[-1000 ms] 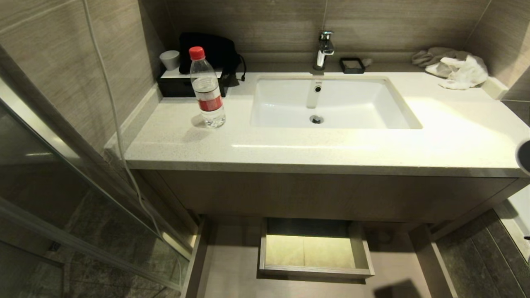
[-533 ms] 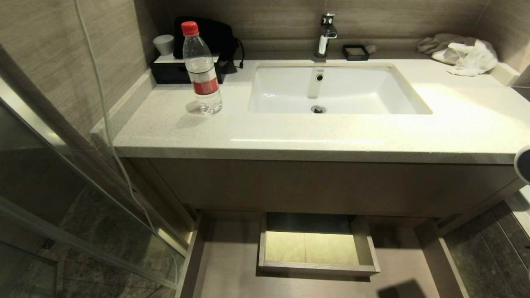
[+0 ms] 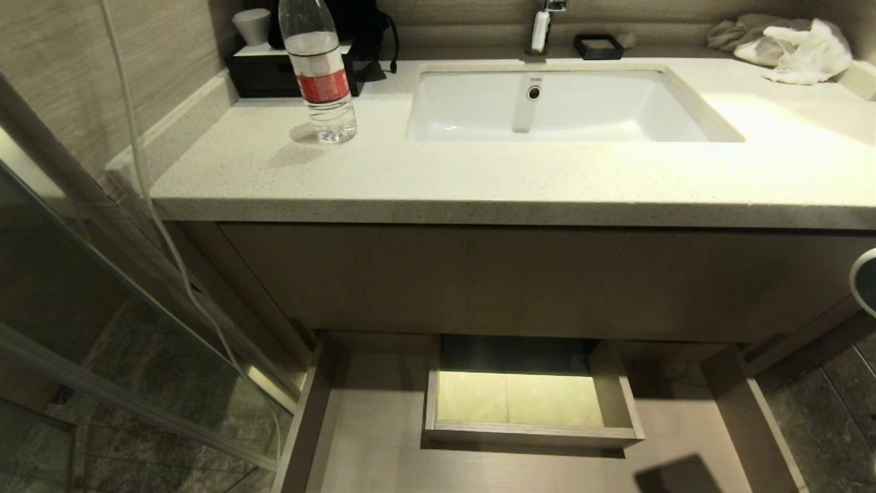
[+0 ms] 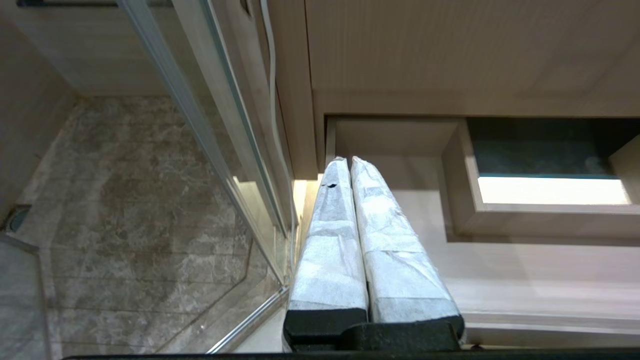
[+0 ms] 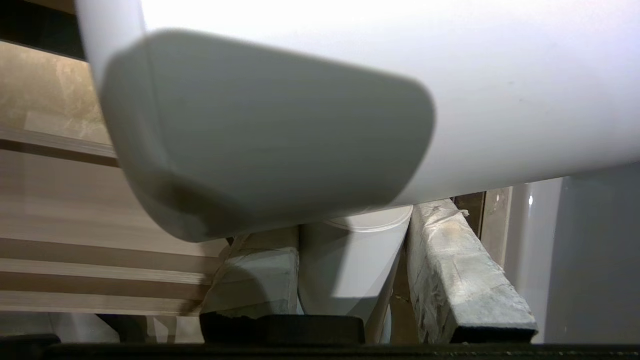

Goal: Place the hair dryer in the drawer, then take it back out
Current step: Put it into the drawer

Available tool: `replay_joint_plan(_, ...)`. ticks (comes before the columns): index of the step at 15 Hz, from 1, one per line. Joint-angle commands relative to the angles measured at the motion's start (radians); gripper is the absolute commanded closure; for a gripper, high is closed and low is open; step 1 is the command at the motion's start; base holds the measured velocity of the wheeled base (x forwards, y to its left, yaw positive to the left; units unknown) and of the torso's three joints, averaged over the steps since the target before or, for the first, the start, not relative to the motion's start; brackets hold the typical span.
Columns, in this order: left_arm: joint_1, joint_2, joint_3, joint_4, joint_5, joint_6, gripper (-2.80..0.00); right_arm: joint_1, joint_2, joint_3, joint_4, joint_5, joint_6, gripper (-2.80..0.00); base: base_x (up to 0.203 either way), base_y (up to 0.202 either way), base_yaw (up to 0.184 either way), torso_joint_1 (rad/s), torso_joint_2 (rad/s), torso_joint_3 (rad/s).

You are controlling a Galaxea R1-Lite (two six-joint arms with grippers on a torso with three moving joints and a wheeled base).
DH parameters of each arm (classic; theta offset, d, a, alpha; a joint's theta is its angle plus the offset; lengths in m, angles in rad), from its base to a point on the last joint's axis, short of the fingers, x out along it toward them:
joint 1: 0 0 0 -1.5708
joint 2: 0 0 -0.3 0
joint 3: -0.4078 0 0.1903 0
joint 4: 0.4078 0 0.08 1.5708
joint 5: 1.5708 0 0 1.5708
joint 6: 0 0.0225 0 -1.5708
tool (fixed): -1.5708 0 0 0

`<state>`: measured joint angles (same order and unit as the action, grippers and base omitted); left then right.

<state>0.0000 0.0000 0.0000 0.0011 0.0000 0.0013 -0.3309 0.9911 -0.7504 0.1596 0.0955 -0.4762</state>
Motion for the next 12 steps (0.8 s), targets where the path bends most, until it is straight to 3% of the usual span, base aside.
replay_joint_plan(1, 0.000, 0.000, 0.000, 0.000, 0.000, 0.000, 0.00, 0.001, -0.012, 0.005, 0.000, 0.001, -0.002, 0.00, 0.000, 0.000, 0.000, -0.159, 0.51, 0.339)
replay_joint_plan(12, 0.000, 0.000, 0.000, 0.000, 0.000, 0.000, 0.00, 0.000, -0.032, 0.013, 0.000, 0.001, -0.004, 0.00, 0.000, 0.000, 0.000, -0.106, 0.47, 0.367)
